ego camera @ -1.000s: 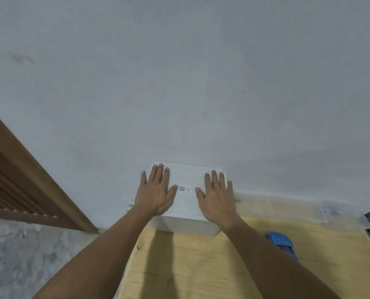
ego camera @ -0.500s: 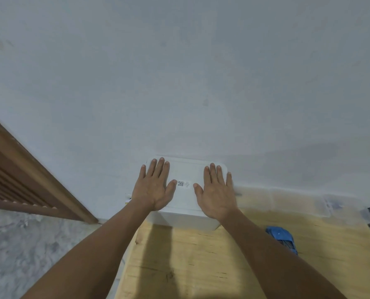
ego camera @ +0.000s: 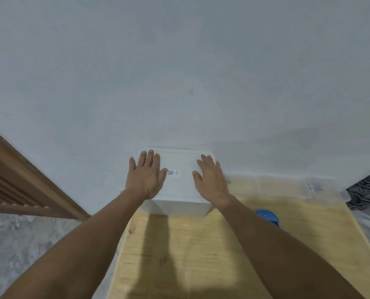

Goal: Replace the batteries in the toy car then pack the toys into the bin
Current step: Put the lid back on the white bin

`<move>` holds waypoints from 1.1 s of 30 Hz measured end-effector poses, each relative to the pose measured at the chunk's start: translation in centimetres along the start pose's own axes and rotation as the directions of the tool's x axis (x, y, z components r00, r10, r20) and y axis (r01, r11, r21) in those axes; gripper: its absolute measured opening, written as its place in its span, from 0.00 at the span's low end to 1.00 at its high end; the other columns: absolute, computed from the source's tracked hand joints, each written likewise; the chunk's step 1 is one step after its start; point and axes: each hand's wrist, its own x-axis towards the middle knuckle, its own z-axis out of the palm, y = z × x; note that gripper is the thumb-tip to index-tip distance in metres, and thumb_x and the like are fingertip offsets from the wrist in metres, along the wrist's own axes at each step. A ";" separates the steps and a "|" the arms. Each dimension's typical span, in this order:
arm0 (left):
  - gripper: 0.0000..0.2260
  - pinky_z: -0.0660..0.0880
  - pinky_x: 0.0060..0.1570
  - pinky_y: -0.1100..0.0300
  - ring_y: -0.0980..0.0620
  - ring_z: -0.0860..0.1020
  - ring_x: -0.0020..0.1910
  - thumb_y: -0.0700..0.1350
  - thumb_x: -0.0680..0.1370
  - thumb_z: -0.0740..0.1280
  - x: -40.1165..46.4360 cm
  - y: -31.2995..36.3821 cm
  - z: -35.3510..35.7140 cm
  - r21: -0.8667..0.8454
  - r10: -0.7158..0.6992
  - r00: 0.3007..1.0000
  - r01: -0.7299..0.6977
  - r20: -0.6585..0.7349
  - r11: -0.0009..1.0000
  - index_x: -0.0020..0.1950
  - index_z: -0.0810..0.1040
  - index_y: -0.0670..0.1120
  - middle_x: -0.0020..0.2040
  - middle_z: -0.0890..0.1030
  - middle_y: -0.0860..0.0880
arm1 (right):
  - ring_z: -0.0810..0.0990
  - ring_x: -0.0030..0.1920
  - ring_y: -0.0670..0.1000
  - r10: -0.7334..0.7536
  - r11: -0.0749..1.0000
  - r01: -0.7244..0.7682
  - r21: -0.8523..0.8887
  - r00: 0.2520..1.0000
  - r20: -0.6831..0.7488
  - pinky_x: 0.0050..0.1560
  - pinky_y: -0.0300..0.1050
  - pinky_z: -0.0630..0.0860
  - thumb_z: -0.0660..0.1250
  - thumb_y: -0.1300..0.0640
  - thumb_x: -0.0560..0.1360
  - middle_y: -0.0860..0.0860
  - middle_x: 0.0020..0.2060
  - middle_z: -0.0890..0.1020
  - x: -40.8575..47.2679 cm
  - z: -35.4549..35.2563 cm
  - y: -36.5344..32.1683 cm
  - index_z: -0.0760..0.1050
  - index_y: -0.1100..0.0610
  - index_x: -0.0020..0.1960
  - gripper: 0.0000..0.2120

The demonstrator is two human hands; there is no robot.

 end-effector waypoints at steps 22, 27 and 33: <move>0.41 0.41 0.73 0.37 0.40 0.39 0.78 0.67 0.76 0.55 -13.7 11.7 10.9 -0.100 0.264 0.877 -0.245 0.401 0.964 0.79 0.42 0.46 0.79 0.39 0.42 | 0.72 0.60 0.61 0.672 0.737 -0.667 -0.103 0.711 0.208 0.57 0.57 0.75 0.67 0.51 0.72 0.56 0.69 0.61 -15.2 -1.2 16.0 0.52 0.46 0.76 0.37; 0.45 0.39 0.70 0.30 0.41 0.30 0.75 0.70 0.74 0.55 -13.5 12.1 11.3 -0.076 0.185 0.834 -0.171 0.520 0.982 0.78 0.36 0.46 0.76 0.30 0.43 | 0.75 0.54 0.60 0.658 0.748 -0.661 -0.060 0.726 0.201 0.54 0.57 0.77 0.67 0.53 0.72 0.56 0.64 0.65 -16.3 -1.1 16.1 0.55 0.45 0.74 0.35; 0.45 0.40 0.71 0.32 0.43 0.31 0.75 0.70 0.74 0.55 -13.6 12.2 10.8 -0.057 0.155 0.837 -0.147 0.525 0.987 0.78 0.36 0.47 0.77 0.30 0.44 | 0.77 0.50 0.59 0.585 0.807 -0.591 -0.009 0.796 0.156 0.48 0.51 0.78 0.67 0.57 0.70 0.55 0.62 0.68 -18.4 0.3 13.2 0.61 0.47 0.70 0.31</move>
